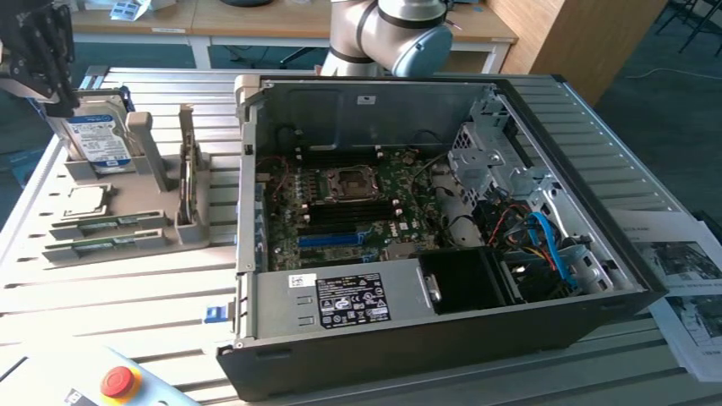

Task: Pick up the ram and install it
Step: 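Pick up the ram and move it above insertion slot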

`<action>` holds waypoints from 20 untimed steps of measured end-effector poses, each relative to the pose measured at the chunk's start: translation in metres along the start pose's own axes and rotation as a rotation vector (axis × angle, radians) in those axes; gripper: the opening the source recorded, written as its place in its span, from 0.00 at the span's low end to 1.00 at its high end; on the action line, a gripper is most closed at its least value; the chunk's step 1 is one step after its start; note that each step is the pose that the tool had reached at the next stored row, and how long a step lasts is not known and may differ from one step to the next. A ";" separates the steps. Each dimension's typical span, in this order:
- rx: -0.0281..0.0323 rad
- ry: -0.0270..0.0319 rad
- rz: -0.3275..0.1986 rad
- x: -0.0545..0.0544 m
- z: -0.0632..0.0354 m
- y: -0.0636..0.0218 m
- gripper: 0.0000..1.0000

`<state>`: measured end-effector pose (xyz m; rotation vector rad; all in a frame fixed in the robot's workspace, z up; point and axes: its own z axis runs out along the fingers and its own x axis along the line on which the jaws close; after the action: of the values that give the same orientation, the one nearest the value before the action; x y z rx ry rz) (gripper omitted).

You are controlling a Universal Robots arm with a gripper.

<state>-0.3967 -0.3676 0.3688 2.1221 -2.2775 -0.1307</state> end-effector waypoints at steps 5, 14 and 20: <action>0.0000 0.0000 0.000 0.007 -0.0003 -0.0005 0.24; 0.0000 -0.0001 0.000 0.015 -0.0007 -0.0010 0.24; -0.0006 0.0013 -0.018 0.016 -0.0007 -0.0011 0.24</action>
<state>-0.3967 -0.3833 0.3687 2.1422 -2.2578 -0.1303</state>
